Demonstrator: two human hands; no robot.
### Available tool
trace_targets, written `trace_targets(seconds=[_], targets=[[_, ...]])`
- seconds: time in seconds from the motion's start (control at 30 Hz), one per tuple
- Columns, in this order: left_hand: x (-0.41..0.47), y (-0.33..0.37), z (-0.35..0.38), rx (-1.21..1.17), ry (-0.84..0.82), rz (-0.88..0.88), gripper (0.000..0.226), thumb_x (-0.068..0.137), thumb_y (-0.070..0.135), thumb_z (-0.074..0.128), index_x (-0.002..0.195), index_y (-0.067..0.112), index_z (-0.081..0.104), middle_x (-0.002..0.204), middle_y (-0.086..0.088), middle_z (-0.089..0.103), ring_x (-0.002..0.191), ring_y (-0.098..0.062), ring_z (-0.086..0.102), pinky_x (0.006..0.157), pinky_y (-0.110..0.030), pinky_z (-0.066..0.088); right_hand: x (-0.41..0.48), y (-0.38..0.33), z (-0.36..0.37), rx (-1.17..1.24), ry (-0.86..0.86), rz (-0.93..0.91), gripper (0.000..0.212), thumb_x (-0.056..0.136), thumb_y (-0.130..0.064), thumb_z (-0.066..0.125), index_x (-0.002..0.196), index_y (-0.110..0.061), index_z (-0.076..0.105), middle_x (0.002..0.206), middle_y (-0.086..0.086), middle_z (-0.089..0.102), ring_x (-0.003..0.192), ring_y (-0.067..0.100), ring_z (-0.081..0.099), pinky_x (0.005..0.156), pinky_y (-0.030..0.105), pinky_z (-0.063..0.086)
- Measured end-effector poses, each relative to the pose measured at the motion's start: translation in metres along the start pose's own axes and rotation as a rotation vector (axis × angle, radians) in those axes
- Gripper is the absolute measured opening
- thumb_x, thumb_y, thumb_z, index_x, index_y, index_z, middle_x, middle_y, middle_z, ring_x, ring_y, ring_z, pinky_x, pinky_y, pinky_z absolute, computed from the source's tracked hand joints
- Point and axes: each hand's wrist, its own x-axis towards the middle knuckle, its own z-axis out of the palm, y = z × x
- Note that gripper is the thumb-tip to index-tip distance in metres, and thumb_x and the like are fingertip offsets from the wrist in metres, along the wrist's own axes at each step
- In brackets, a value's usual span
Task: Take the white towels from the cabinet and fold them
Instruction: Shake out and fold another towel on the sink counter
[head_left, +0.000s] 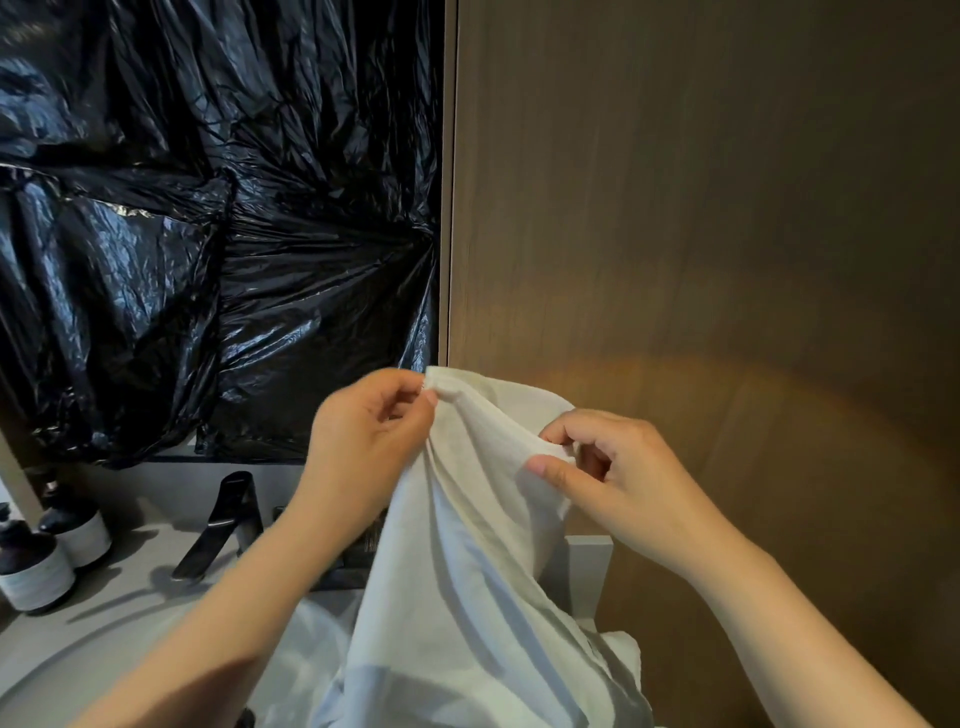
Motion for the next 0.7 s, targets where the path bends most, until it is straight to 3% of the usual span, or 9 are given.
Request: trace_targets(seconds=[0.17,0.33,0.57,0.7], targets=[[0.024,0.001,-0.011,0.053,0.046,0.007,0.011,0.093,0.017,0.059,0.094,0.020,0.069,0.084,-0.009,0.070,0.081,-0.029,0.066,0.080,-0.050,0.054,0.002,0.002,-0.021,-0.145,0.009,-0.088,0.021,0.081,-0.062,0.055,0.084,-0.043,0.063,0.078,-0.024,0.056,0.083,0.001,0.055,0.060,0.010,0.044],[0.037,0.004,-0.015,0.085,0.070,0.068,0.010,0.093,0.020,0.058,0.095,0.025,0.066,0.085,0.004,0.070,0.081,-0.014,0.066,0.076,-0.035,0.055,0.005,0.004,-0.039,-0.336,0.014,-0.177,0.021,0.087,-0.060,0.053,0.082,-0.041,0.060,0.077,-0.026,0.052,0.081,0.003,0.057,0.056,0.007,0.040],[0.051,0.004,-0.015,0.073,0.094,0.098,0.012,0.092,0.018,0.058,0.095,0.025,0.067,0.084,0.000,0.070,0.078,-0.014,0.064,0.073,-0.030,0.053,0.013,-0.005,-0.060,-0.462,0.111,-0.231,0.020,0.090,-0.059,0.044,0.084,-0.042,0.053,0.086,-0.025,0.056,0.071,0.002,0.058,0.059,0.007,0.037],[0.055,0.005,-0.016,0.032,0.115,0.097,0.019,0.092,0.014,0.056,0.087,0.031,0.066,0.082,-0.010,0.068,0.076,-0.023,0.061,0.069,-0.036,0.052,0.023,-0.009,-0.075,-0.522,0.186,-0.273,0.027,0.095,-0.051,0.046,0.091,-0.035,0.067,0.091,-0.018,0.057,0.073,0.007,0.060,0.056,0.011,0.042]])
